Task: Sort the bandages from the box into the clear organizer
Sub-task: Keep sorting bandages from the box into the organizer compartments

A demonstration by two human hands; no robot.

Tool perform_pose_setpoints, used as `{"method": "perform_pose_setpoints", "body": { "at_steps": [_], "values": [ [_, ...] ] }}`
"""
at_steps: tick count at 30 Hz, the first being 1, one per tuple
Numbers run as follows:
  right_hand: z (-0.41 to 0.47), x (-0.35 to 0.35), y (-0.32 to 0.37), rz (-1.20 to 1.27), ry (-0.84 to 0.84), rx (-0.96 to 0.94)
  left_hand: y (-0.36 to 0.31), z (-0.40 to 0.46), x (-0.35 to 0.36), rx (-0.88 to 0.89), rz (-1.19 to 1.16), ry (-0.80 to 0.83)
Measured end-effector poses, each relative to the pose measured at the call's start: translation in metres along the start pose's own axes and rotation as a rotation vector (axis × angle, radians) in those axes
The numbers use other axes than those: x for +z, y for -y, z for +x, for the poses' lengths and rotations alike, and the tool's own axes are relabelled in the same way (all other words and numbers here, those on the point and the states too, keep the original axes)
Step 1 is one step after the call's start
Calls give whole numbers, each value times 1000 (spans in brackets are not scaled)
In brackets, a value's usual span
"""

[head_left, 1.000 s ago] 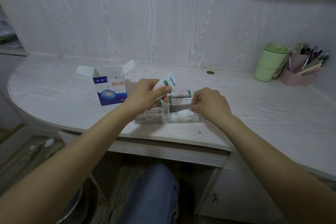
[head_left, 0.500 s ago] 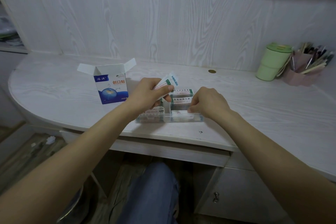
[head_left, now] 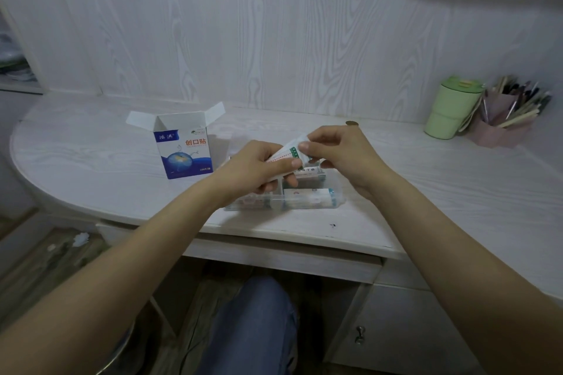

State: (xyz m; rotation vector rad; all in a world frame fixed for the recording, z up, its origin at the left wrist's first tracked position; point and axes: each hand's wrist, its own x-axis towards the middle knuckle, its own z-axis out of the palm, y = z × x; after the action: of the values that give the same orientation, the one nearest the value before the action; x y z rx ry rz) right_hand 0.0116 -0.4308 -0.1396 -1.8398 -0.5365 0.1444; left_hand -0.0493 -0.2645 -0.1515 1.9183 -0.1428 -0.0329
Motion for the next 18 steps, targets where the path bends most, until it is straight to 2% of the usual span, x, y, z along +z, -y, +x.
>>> {"method": "perform_pose_setpoints", "body": {
  "at_steps": [10, 18],
  "values": [
    [-7, 0, 1, 263, -19, 76, -3, -7, -5, 9, -40, 31],
    [-8, 2, 3, 77, -80, 6, 1, -7, -6, -40, -18, -17]
  ]
}}
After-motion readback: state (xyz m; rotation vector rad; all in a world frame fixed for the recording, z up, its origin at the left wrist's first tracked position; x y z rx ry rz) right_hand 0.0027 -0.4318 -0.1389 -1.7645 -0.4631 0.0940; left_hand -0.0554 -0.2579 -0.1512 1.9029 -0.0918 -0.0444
